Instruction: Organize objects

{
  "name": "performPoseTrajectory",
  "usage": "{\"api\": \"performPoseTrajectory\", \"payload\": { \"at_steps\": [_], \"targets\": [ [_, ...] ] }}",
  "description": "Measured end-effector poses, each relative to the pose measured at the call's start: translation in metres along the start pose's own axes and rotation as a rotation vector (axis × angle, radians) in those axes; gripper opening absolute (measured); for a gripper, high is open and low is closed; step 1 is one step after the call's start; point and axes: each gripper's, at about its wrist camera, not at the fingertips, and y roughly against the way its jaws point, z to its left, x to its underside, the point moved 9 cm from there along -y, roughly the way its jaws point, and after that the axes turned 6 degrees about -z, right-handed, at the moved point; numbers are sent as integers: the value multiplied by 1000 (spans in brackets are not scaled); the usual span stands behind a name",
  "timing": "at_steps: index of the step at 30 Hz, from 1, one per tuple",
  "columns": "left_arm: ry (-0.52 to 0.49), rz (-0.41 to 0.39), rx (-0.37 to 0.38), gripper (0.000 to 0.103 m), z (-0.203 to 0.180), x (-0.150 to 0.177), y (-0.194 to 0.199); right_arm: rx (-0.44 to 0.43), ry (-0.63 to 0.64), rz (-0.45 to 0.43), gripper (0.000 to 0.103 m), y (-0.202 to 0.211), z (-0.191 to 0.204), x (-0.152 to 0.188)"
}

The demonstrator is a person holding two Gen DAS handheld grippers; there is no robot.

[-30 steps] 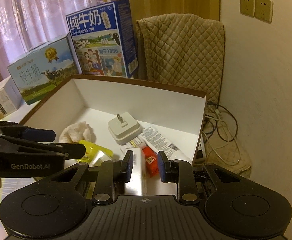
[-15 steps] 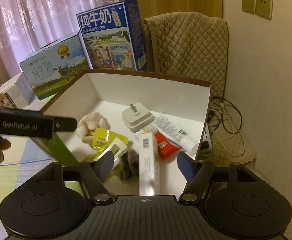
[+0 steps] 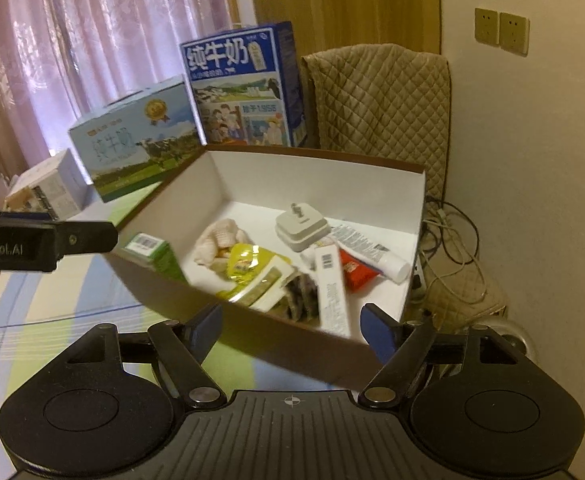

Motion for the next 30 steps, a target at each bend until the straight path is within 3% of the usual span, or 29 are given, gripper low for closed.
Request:
{"api": "performPoseTrajectory", "payload": {
  "at_steps": [7,30],
  "targets": [
    [43,-30,-45,102,20,17,57,-28,0,-39,73,36,31,6],
    [239,-10,-191,102,61,115,216,-172,105,3,73,106,123,68]
  ]
}}
